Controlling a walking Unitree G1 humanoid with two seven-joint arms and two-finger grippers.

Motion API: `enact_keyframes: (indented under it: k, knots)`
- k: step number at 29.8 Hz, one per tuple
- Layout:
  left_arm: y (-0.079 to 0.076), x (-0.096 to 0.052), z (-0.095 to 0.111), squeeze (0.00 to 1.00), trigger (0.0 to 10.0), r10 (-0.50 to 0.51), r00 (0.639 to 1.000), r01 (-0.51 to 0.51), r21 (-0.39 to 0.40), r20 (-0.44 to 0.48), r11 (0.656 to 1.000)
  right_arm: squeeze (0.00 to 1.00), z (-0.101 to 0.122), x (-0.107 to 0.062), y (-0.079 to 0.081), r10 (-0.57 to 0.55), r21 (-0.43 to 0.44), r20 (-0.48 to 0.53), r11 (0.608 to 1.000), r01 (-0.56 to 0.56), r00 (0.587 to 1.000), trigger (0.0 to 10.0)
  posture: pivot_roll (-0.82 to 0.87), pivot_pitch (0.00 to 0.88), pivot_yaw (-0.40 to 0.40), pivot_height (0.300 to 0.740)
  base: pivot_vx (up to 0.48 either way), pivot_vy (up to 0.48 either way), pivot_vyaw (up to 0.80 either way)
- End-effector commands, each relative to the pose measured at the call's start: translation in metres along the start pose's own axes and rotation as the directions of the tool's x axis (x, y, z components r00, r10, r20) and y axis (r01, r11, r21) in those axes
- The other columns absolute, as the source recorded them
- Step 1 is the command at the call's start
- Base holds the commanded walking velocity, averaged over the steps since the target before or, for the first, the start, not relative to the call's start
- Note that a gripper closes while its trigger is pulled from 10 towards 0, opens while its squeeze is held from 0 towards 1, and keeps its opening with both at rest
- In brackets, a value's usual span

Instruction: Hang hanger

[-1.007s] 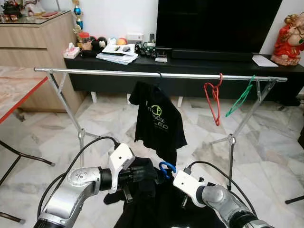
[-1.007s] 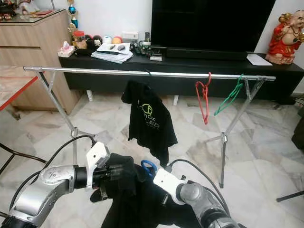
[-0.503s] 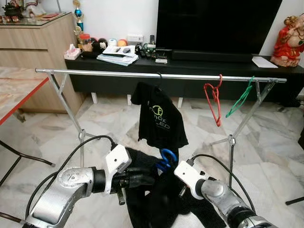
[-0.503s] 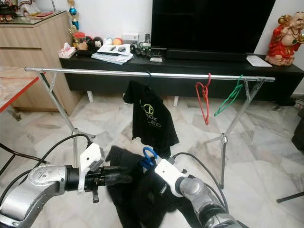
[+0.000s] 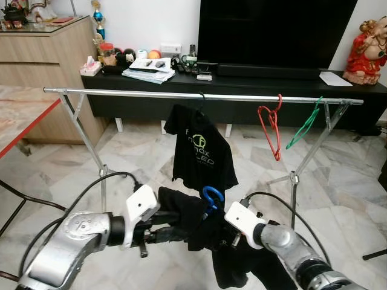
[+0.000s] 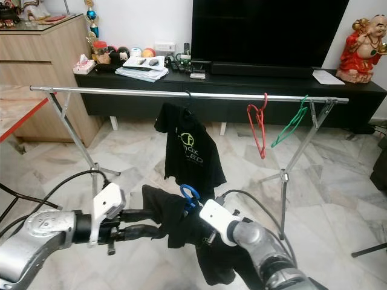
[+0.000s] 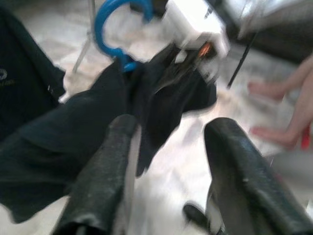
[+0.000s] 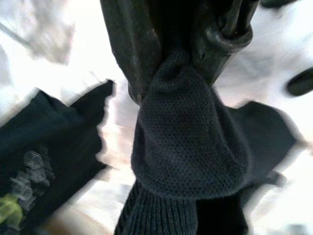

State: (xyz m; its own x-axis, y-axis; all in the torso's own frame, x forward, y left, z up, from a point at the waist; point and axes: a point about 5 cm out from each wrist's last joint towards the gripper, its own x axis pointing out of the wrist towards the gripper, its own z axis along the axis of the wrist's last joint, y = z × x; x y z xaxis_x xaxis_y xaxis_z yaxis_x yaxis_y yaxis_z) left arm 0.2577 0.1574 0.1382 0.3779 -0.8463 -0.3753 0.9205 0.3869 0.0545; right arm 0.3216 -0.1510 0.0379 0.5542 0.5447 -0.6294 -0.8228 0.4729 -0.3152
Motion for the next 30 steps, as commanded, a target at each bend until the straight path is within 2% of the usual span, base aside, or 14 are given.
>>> enact_keyframes:
  k: [1, 2, 3, 4, 5, 9, 10, 14, 20, 30]
  knots:
    - [0.003, -0.006, -0.008, 1.00, 10.0, 0.003, 0.998, -0.002, 0.018, -0.061, 1.000, 0.00, 0.012, -0.004, -0.005, 0.074, -0.050, 0.061, 0.996, -0.071, 0.995, 0.0, 0.10, 0.012, -0.045, 0.740, 0.000, 0.000, 0.00]
    - [0.007, -0.007, -0.015, 1.00, 10.0, 0.018, 0.994, -0.014, 0.033, -0.110, 0.999, 0.00, 0.010, -0.007, -0.006, 0.124, -0.064, 0.056, 0.991, -0.121, 0.991, 0.0, 0.11, 0.012, -0.048, 0.740, 0.000, 0.000, 0.00]
    - [0.007, -0.007, -0.015, 1.00, 10.0, 0.018, 0.994, -0.014, 0.033, -0.110, 0.999, 0.00, 0.010, -0.007, -0.006, 0.124, -0.064, 0.056, 0.991, -0.121, 0.991, 0.0, 0.11, 0.012, -0.048, 0.740, 0.000, 0.000, 0.00]
    - [0.010, -0.006, -0.023, 1.00, 10.0, 0.018, 0.985, -0.008, 0.061, -0.169, 0.998, 0.00, 0.009, -0.011, -0.006, 0.167, -0.101, 0.049, 0.982, -0.162, 0.985, 0.0, 0.11, 0.013, -0.050, 0.740, 0.000, 0.000, 0.00]
    - [0.011, -0.004, -0.026, 1.00, 10.0, 0.007, 0.982, 0.008, 0.080, -0.188, 0.997, 0.00, 0.007, -0.013, -0.005, 0.213, -0.134, 0.034, 0.969, -0.207, 0.977, 0.0, 0.11, 0.012, -0.051, 0.740, 0.000, 0.000, 0.00]
    - [0.012, -0.001, -0.026, 1.00, 10.0, -0.015, 0.983, 0.031, 0.086, -0.181, 0.996, 0.00, 0.005, -0.017, -0.005, 0.252, -0.180, 0.023, 0.953, -0.243, 0.968, 0.0, 0.10, 0.010, -0.051, 0.740, 0.000, 0.000, 0.00]
    - [0.012, 0.001, -0.024, 0.00, 10.0, -0.021, 0.986, 0.036, 0.088, -0.165, 0.995, 0.00, 0.006, -0.019, -0.004, 0.281, -0.188, 0.033, 0.944, -0.270, 0.959, 0.0, 0.10, 0.009, -0.053, 0.740, 0.000, 0.000, 0.00]
    - [0.019, 0.012, -0.024, 0.00, 10.0, -0.017, 0.988, 0.032, 0.094, -0.151, 0.995, 0.00, 0.014, -0.023, -0.009, 0.337, -0.168, 0.099, 0.933, -0.318, 0.936, 0.0, 0.10, 0.009, -0.051, 0.740, 0.000, 0.000, 0.00]
    - [0.017, 0.021, -0.020, 0.00, 10.0, -0.067, 0.990, 0.078, 0.090, -0.121, 0.993, 0.00, 0.021, -0.023, -0.010, 0.348, -0.175, 0.137, 0.930, -0.323, 0.927, 0.0, 0.09, 0.011, -0.051, 0.740, 0.000, 0.000, 0.00]
    - [0.014, 0.032, -0.026, 0.00, 10.0, -0.110, 0.987, 0.118, 0.066, -0.114, 0.991, 0.00, 0.043, -0.023, -0.014, 0.409, -0.234, 0.201, 0.902, -0.362, 0.890, 0.0, 0.09, 0.009, -0.046, 0.740, 0.000, 0.000, 0.00]
